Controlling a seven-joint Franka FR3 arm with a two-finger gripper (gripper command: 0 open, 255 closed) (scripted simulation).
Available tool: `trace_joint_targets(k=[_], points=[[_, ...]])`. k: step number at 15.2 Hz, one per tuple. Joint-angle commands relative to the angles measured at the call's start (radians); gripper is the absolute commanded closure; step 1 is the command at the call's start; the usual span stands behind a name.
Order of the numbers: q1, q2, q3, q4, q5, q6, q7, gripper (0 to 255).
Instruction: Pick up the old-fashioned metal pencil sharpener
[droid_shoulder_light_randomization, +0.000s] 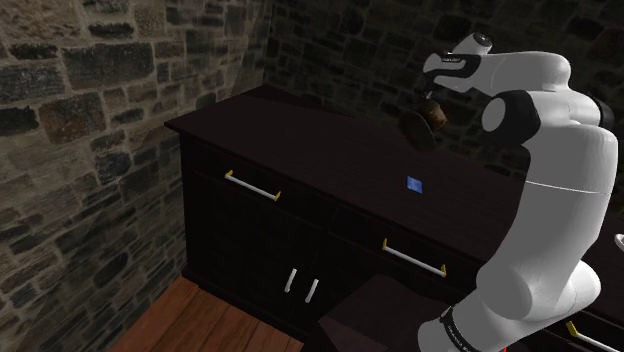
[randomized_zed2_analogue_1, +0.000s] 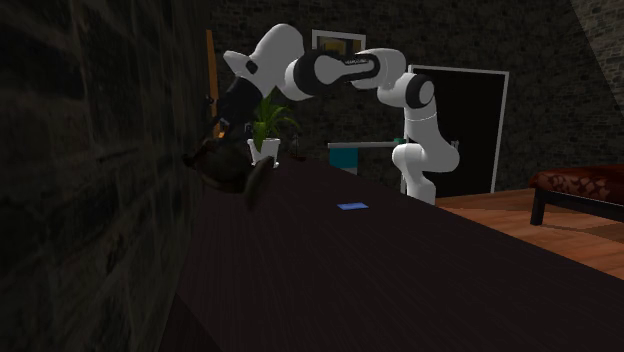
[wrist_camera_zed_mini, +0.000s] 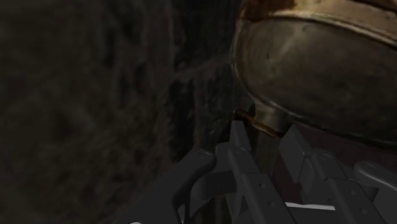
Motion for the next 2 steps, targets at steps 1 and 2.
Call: trace_joint_targets(k=[1, 2], points=[[-0.002, 0.004, 0.0, 0.026, -0.001, -0.018, 0.003, 255], [-0.002, 0.005, 0.0, 0.027, -0.001, -0.018, 0.002, 255]])
